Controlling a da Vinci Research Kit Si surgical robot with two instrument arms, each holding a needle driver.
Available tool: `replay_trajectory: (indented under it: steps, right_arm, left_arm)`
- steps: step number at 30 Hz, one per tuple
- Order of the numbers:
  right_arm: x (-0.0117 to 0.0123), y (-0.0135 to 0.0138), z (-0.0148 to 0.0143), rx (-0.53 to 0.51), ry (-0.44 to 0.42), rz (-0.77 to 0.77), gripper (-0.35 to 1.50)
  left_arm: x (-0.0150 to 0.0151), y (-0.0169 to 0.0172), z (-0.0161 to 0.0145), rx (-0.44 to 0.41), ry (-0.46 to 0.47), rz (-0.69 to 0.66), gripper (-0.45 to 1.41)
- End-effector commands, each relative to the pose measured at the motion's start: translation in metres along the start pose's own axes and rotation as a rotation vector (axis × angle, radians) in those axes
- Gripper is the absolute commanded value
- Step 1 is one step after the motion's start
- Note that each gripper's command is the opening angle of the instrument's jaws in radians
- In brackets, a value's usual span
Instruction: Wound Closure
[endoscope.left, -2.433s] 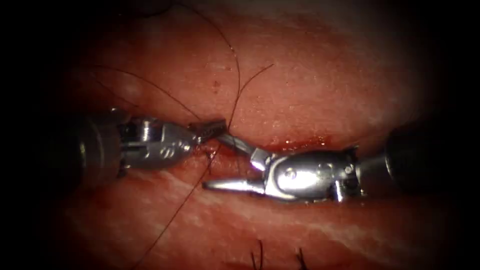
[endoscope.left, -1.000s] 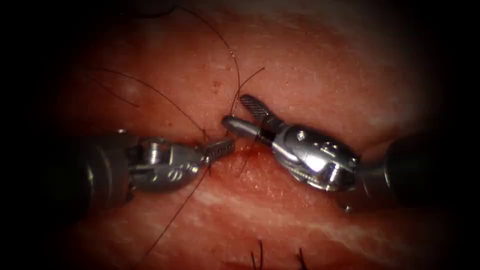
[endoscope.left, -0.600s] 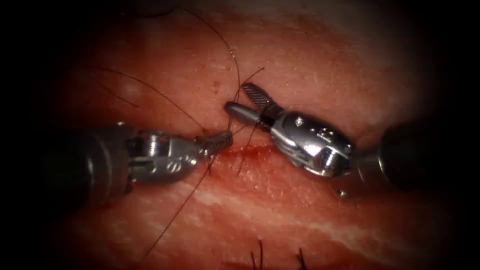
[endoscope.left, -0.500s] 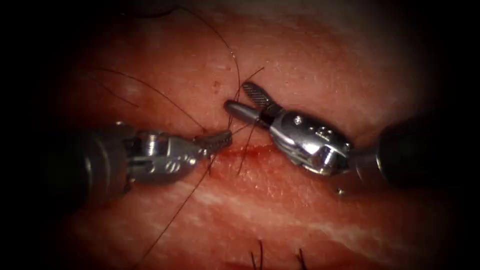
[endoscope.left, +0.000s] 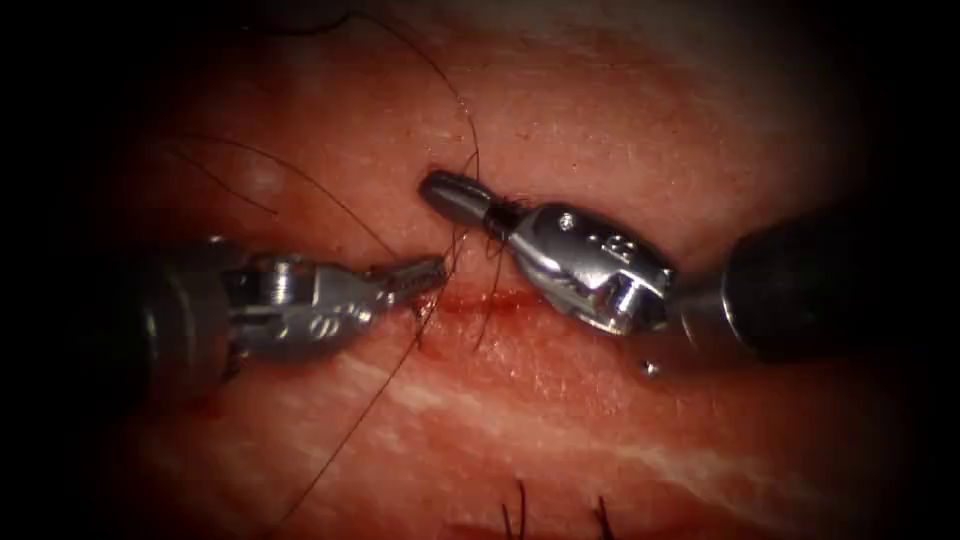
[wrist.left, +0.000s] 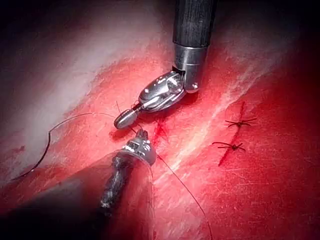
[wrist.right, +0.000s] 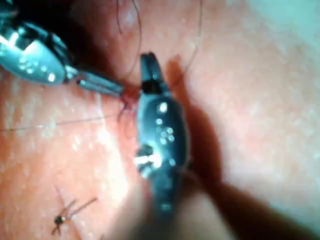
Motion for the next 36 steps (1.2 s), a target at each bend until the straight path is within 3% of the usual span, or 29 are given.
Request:
replay_trajectory:
  steps: [1,11,16,21,36]
  right_arm:
    - [-0.0011,-0.0012,-0.0007,0.008,-0.003,0.003,-0.35]
    - [-0.0014,-0.0040,-0.0028,0.016,0.000,-0.074,-0.35]
    - [-0.0039,-0.0050,-0.0035,0.020,0.014,-0.095,-0.35]
    - [-0.0062,-0.0078,-0.0057,0.036,0.010,-0.119,-0.35]
    - [-0.0069,-0.0101,-0.0084,0.048,0.010,-0.160,-0.35]
  left_arm:
    - [-0.0004,0.0004,0.0005,0.001,-0.004,0.000,-0.45]
    - [-0.0033,-0.0041,0.0016,0.006,-0.038,-0.039,-0.45]
    - [-0.0046,-0.0079,0.0031,0.005,-0.055,-0.062,-0.45]
    - [-0.0052,-0.0141,0.0060,0.011,-0.069,-0.103,-0.45]
    - [-0.0062,-0.0194,0.0122,0.033,-0.093,-0.135,-0.45]
